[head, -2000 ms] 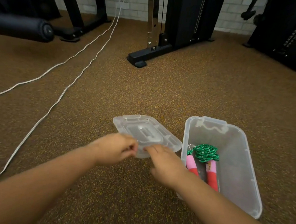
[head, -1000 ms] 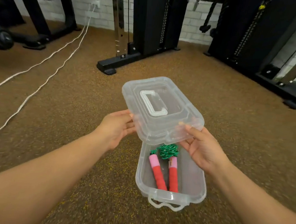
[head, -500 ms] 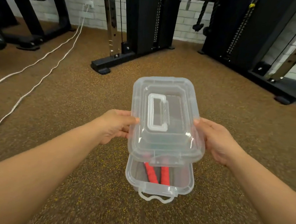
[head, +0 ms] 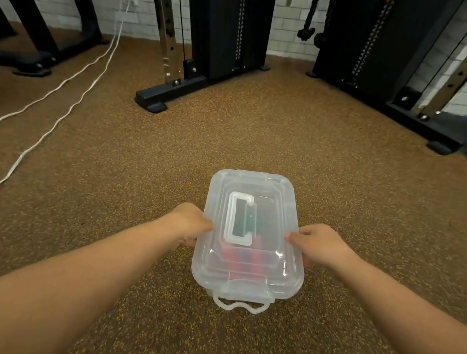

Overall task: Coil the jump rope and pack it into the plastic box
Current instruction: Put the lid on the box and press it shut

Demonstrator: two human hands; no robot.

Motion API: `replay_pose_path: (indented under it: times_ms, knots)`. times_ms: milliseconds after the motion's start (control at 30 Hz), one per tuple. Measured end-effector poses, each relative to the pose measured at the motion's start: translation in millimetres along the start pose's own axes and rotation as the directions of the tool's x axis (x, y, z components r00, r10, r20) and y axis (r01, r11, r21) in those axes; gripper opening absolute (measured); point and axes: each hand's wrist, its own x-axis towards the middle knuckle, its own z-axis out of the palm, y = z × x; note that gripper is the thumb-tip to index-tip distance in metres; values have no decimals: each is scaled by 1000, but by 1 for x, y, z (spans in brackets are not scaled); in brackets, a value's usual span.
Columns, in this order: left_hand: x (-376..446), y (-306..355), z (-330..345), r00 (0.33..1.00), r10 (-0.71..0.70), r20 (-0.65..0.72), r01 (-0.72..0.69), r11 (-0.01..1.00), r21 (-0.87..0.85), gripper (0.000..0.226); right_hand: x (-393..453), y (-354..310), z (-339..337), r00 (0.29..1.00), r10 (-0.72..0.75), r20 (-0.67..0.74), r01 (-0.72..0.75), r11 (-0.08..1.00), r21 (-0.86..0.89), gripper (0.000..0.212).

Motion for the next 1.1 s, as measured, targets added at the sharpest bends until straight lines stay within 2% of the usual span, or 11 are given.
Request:
replay_pose_path:
  times_ms: [200, 300, 400, 733, 833, 900, 967, 1033, 1100]
  knots:
    - [1, 0, 0, 1000, 2, -4, -2, 997, -83, 5, 3, 2, -1, 997, 5, 74, -16, 989, 147, 17]
    - [2, -3, -2, 1000, -9, 10, 10, 992, -125, 23, 6, 5, -2, 992, 23, 127, -58, 958, 281, 13]
    - [4, -6, -3, 1000, -4, 11, 6, 989, -150, 31, 9, 8, -3, 989, 21, 149, -70, 942, 329, 9]
    - [4, -14, 4, 999, 31, -29, -35, 989, -143, 24, 1, 15, 9, 996, 1, 89, -37, 914, 403, 12]
    - [6, -16, 5, 998, 50, -30, -54, 990, -129, 30, -2, 17, 11, 998, -8, 65, -18, 918, 397, 13]
    - [8, -18, 6, 995, 90, -43, -93, 994, -64, 46, -6, 18, 13, 999, -17, 37, 0, 906, 424, 17]
    - [5, -19, 10, 972, 213, -101, -200, 972, 125, 53, -11, 20, 16, 999, -23, 22, 11, 903, 428, 20]
    - [-5, -22, 15, 889, 449, -91, -383, 838, 388, 48, -14, 23, 21, 1000, -10, 8, 6, 904, 428, 25]
    - [-18, -29, 22, 767, 641, 39, -539, 610, 580, 51, -18, 28, 27, 1000, 13, 10, -16, 902, 431, 32]
